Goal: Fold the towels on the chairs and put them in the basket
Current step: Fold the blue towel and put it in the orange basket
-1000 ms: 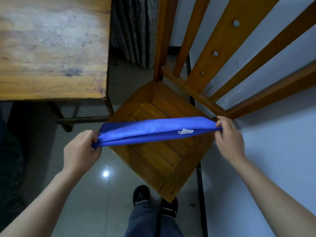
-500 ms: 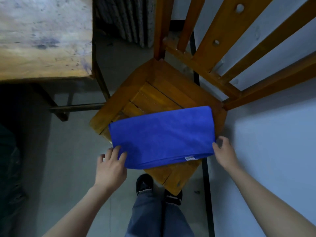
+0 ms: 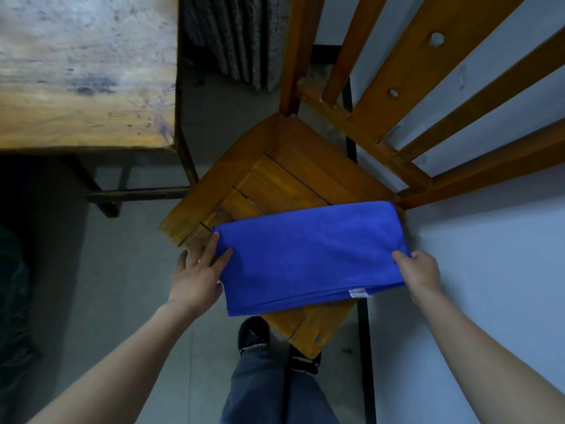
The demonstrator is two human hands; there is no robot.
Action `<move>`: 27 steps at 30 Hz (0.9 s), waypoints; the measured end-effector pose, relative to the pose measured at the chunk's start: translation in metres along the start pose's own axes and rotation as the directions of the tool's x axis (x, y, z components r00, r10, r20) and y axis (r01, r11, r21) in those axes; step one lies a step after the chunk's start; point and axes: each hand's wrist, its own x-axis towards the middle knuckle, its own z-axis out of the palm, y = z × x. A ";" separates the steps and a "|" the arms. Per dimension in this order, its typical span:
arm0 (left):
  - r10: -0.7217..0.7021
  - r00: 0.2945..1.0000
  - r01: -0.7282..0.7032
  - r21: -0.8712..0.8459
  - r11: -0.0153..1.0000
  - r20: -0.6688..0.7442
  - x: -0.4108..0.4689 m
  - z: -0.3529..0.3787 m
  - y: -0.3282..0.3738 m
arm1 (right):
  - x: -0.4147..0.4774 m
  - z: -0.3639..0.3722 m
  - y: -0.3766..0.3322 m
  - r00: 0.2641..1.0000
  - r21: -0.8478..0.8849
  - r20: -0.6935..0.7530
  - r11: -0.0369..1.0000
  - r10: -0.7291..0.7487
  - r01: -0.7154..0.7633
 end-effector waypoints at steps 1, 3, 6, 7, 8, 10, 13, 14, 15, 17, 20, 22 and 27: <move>0.001 1.000 -0.001 -0.039 0.999 0.004 0.000 0.000 0.001 | -0.002 -0.002 -0.001 1.000 0.107 0.015 0.994 0.001 -0.003; -0.009 1.000 0.010 -0.109 0.994 0.015 0.001 -0.001 0.004 | -0.009 -0.004 -0.004 0.996 0.258 0.086 0.965 0.013 -0.034; -0.081 0.995 0.064 -0.257 0.964 -0.055 0.002 -0.004 0.005 | -0.032 -0.008 -0.018 0.995 0.245 0.044 0.967 -0.085 0.072; -0.141 0.986 0.100 -0.351 0.931 -0.094 0.002 -0.007 0.004 | -0.043 -0.007 -0.025 0.986 0.178 -0.017 0.969 -0.168 0.168; -0.209 0.972 0.133 -0.487 0.863 -0.104 0.004 -0.010 0.003 | -0.057 -0.006 -0.033 0.963 0.099 -0.067 0.959 -0.261 0.267; -0.303 0.953 0.157 -0.806 0.570 -0.028 0.010 -0.016 0.002 | -0.095 0.002 -0.051 0.878 -0.026 -0.087 0.882 -0.471 0.470; -0.323 0.940 0.182 -0.965 0.187 0.114 0.015 -0.025 0.004 | -0.151 0.030 -0.075 0.669 -0.066 0.070 0.666 -0.740 0.743; -0.326 0.936 0.191 -0.970 0.151 0.133 0.017 -0.027 0.006 | -0.163 0.043 -0.080 0.603 -0.076 0.132 0.599 -0.786 0.797; -0.329 0.933 0.194 -0.973 0.126 0.144 0.018 -0.028 0.006 | -0.171 0.057 -0.084 0.556 -0.071 0.203 0.555 -0.806 0.829; -0.334 0.928 0.204 -0.975 0.092 0.163 0.019 -0.029 0.007 | -0.179 0.082 -0.088 0.533 -0.053 0.355 0.553 -0.768 0.831; -0.332 0.924 0.220 -0.974 0.054 0.190 0.020 -0.031 0.008 | -0.181 0.102 -0.094 0.509 -0.139 0.450 0.506 -0.733 0.851; -0.325 0.922 0.240 -0.969 0.062 0.208 0.022 -0.032 0.007 | -0.186 0.102 -0.101 0.483 -0.166 0.445 0.460 -0.754 0.872; -0.366 0.927 0.111 -0.993 0.047 0.086 0.015 -0.042 0.013 | -0.189 0.093 -0.097 0.475 -0.352 0.341 0.358 -0.811 0.865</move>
